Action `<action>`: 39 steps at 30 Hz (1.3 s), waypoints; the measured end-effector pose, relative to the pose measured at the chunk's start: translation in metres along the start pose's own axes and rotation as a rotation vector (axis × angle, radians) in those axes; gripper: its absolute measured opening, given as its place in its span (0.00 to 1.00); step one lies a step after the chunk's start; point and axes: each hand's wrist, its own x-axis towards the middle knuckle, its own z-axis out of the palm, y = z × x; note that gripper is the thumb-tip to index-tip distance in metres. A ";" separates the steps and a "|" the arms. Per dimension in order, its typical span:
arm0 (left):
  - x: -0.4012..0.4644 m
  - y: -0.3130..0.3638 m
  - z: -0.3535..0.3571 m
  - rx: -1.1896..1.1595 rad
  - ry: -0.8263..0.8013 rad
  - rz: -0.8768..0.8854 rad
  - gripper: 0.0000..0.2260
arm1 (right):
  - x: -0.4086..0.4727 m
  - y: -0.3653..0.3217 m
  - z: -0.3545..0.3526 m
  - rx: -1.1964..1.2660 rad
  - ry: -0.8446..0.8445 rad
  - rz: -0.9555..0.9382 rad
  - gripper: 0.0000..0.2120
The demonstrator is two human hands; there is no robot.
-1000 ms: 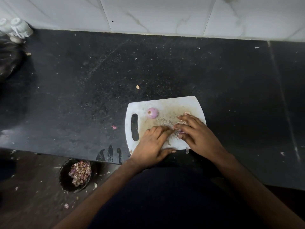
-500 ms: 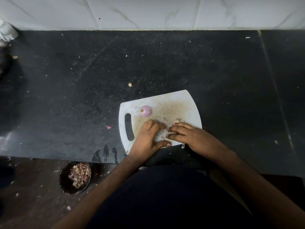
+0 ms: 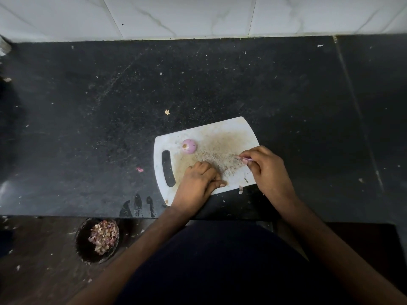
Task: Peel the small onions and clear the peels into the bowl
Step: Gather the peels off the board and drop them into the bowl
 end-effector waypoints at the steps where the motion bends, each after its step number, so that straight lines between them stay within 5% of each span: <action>1: 0.001 0.002 -0.001 0.004 -0.003 0.004 0.15 | -0.001 0.000 -0.001 -0.006 -0.019 -0.004 0.10; 9: 0.004 0.010 0.003 0.066 -0.078 0.147 0.18 | -0.004 0.001 0.004 -0.187 -0.150 -0.151 0.10; 18: -0.008 0.004 0.010 0.106 -0.020 0.419 0.07 | -0.020 0.011 0.001 -0.346 -0.315 -0.331 0.18; 30: -0.025 0.004 -0.004 0.096 -0.065 0.411 0.10 | -0.054 0.022 0.012 -0.498 -0.305 -0.638 0.19; 39: -0.041 0.014 0.011 0.113 -0.106 0.401 0.12 | -0.079 0.040 0.007 -0.522 -0.259 -0.572 0.18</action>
